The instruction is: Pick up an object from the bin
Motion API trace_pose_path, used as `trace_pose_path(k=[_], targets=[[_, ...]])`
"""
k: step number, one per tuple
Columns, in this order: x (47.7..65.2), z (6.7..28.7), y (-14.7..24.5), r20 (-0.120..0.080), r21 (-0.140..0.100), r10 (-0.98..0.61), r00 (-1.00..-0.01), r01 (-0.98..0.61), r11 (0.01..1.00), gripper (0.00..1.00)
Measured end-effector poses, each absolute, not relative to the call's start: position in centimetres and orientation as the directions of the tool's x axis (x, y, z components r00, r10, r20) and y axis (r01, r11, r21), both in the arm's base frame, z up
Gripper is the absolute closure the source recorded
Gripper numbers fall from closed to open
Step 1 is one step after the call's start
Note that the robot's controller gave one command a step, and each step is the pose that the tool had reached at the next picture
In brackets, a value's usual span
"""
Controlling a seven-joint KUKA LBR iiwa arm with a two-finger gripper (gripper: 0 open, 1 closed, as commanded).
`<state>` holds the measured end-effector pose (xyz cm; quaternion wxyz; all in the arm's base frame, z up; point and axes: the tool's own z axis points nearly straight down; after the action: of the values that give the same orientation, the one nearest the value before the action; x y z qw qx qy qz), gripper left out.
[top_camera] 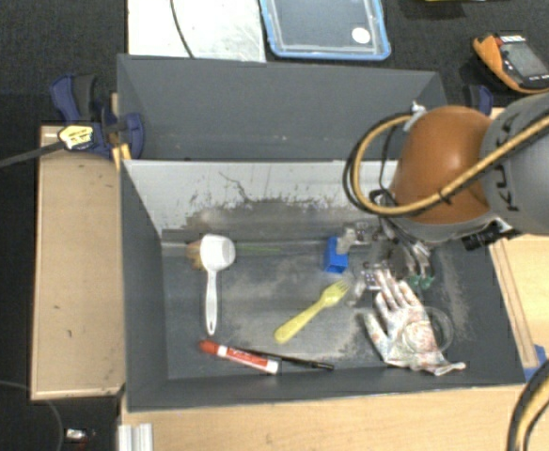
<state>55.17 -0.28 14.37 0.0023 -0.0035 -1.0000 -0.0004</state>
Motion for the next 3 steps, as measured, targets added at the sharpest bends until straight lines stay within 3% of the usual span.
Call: trace_pose_path(k=[1, 2, 3], targets=[[55.3, 14.8, -0.3, -0.003, 0.001, 0.007, -1.000, 0.007, 1.000, 0.00], [54.8, 9.0, 0.7, -0.007, -0.001, -0.327, -0.945, -0.327, 0.945, 0.00], [53.8, 7.2, 1.2, -0.006, -0.001, -0.355, -0.935, -0.355, 0.935, 0.00]])
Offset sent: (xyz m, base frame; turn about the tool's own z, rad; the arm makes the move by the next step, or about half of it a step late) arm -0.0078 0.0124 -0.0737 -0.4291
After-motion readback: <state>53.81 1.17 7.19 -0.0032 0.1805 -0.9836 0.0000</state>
